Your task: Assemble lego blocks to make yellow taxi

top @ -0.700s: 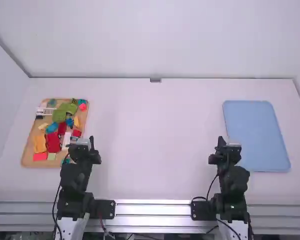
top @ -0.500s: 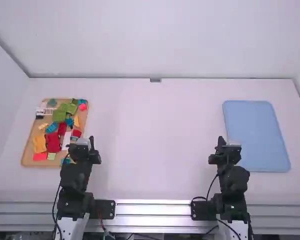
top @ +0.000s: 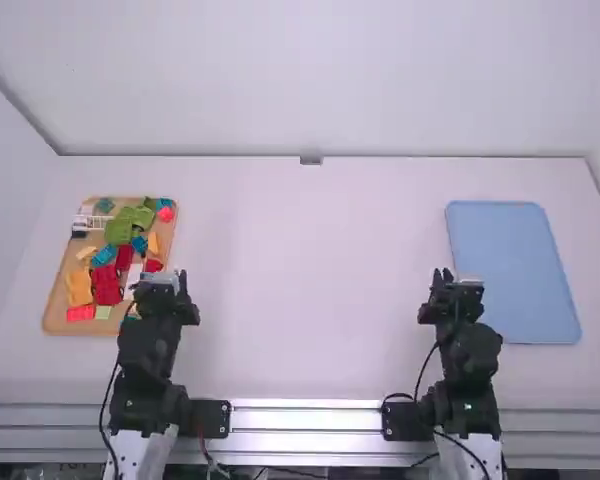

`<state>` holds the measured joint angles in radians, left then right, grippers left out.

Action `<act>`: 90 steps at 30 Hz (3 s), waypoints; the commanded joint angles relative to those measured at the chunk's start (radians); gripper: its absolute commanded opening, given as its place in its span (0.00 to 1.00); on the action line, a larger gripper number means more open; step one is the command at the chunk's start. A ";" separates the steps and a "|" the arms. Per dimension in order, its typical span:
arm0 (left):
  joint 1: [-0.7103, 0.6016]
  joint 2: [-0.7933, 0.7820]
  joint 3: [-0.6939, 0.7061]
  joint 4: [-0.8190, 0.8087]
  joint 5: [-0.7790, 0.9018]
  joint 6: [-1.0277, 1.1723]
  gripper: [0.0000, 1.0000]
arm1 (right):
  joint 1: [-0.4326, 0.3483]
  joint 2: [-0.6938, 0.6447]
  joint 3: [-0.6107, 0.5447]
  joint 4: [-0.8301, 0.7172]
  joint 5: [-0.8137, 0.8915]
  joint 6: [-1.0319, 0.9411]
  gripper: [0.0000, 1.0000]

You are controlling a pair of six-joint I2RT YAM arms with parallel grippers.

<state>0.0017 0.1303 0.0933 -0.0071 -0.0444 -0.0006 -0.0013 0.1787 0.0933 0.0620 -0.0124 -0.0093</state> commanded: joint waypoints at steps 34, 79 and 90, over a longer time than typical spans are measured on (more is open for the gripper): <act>-0.033 0.564 0.494 0.051 -0.302 0.009 0.80 | 0.127 0.738 0.535 0.294 -0.072 -0.144 0.80; 0.925 1.621 1.418 -0.985 0.090 0.376 1.00 | 0.159 0.952 0.680 0.418 -0.092 -0.173 0.98; 0.919 1.806 1.398 -0.850 0.094 0.478 0.81 | 0.158 0.952 0.680 0.413 -0.096 -0.171 0.98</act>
<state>0.9192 1.9335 1.4883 -0.8631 0.0311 0.4507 0.1513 1.1267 0.7330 0.4713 -0.1074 -0.1871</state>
